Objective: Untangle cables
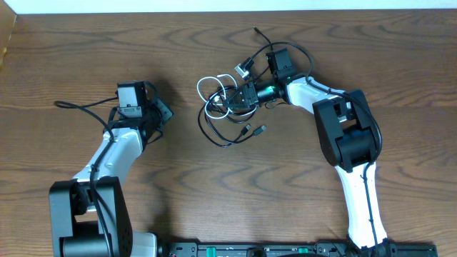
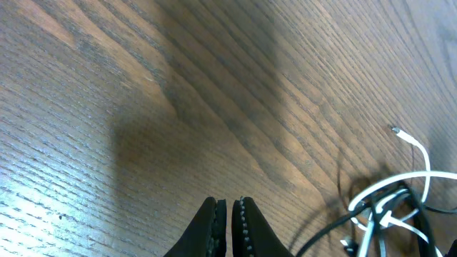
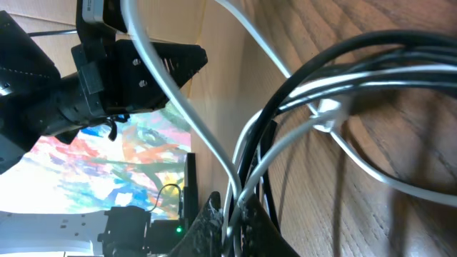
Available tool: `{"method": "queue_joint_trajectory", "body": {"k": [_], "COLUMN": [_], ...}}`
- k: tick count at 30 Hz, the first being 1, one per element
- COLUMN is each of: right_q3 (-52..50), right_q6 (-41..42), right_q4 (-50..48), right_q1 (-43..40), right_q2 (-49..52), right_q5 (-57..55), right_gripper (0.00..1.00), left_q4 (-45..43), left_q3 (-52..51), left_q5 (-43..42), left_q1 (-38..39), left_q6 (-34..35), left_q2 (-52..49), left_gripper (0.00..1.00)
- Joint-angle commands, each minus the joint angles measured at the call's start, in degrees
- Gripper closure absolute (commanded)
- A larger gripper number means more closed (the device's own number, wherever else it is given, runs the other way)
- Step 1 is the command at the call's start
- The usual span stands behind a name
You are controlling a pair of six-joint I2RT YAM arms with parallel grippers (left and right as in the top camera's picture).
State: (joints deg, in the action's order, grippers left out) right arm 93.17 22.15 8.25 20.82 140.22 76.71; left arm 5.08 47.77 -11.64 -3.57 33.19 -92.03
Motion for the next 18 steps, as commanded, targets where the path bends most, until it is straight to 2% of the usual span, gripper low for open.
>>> {"method": "queue_joint_trajectory", "body": {"k": [1,18], "right_q3": [-0.26,-0.26], "right_q6": [-0.37,-0.33], "right_q4": [-0.15,-0.09], "right_q1": [0.11,0.9], "right_q2": [0.79,0.79], "right_q5": [0.68,-4.5], "right_gripper": [0.94,0.94], "left_q4": [-0.09,-0.09], "left_q3": [1.22,1.22], "left_q5": [0.72,0.72], "left_q1": [0.15,0.17], "left_q6": [0.11,0.11], "left_q2": [0.72,0.72], "left_gripper": [0.9,0.9]}}
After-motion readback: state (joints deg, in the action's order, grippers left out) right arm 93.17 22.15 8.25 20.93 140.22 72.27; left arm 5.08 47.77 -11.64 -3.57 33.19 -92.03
